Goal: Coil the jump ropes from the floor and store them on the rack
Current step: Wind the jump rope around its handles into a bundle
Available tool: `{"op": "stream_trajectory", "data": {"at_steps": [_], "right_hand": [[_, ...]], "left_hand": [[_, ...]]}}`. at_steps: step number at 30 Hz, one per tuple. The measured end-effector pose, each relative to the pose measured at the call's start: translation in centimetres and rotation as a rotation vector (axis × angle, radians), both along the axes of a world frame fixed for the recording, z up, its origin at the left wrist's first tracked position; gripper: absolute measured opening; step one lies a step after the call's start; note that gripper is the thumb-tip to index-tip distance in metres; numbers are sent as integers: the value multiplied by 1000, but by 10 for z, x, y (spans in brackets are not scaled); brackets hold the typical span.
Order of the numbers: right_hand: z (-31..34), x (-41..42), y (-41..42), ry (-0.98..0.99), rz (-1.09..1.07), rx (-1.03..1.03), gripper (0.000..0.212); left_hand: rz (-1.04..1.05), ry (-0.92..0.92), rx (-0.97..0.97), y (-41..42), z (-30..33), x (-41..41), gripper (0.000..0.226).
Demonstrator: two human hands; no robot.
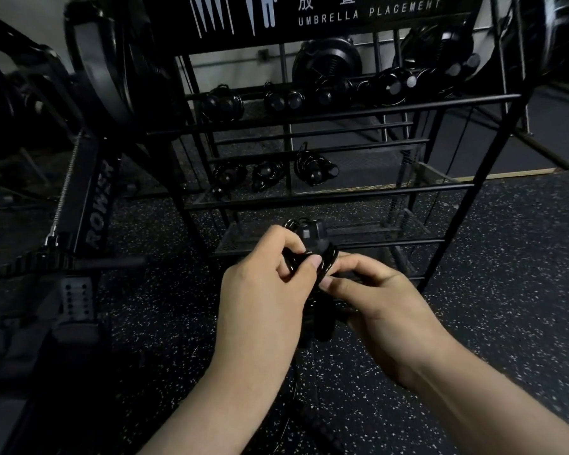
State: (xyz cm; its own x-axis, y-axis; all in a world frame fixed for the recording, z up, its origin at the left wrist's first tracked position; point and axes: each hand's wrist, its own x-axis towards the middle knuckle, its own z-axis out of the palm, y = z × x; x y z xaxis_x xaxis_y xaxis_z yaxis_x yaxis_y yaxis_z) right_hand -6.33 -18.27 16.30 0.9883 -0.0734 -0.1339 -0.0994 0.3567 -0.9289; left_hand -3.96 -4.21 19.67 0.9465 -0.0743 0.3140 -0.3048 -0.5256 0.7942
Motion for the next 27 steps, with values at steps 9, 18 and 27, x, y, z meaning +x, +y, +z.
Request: {"op": "stream_trajectory", "data": {"at_steps": [9, 18, 27], "right_hand": [[-1, -2, 2, 29, 3, 38, 4], [-6, 0, 0, 14, -2, -50, 7], [-7, 4, -7, 73, 24, -79, 4]], "left_hand": [[-46, 3, 31, 2, -2, 4, 27], [-80, -58, 131, 8, -5, 8, 27], [-235, 4, 167, 9, -2, 3, 10]]}}
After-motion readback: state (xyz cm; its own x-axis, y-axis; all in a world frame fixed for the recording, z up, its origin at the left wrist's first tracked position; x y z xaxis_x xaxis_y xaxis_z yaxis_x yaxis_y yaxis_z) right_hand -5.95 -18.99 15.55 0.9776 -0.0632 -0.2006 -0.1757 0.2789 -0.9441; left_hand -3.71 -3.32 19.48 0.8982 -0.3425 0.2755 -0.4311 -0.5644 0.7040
